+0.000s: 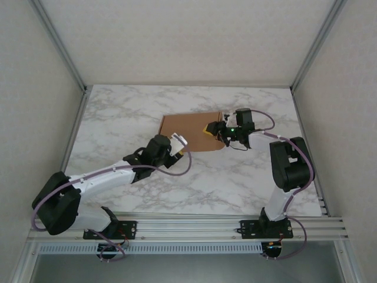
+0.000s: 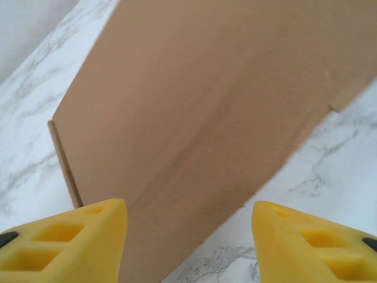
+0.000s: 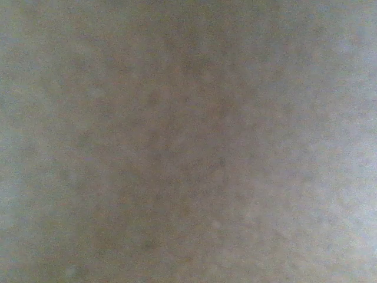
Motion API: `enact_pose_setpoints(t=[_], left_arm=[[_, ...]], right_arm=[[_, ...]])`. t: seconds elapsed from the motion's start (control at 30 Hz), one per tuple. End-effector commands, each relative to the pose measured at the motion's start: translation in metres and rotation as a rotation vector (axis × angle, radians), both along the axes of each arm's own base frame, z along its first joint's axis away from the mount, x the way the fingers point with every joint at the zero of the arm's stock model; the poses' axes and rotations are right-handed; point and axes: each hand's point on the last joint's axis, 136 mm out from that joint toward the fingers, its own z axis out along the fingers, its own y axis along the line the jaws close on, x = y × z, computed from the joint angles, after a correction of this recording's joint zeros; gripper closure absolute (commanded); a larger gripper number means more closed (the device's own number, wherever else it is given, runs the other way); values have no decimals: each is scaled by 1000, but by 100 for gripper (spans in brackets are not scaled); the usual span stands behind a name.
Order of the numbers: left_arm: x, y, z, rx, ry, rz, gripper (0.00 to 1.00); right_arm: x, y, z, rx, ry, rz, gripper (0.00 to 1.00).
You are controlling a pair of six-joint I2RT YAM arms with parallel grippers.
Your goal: Fold the paper box
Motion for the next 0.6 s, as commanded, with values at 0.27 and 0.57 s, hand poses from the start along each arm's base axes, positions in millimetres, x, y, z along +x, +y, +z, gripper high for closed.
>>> enact_pose_setpoints(t=[0.27, 0.57], left_arm=[[31, -12, -6, 206, -200, -36, 39], [34, -21, -27, 278, -273, -76, 26]], right_arm=[[-19, 10, 6, 56, 66, 20, 50], [-24, 21, 19, 106, 63, 25, 50]])
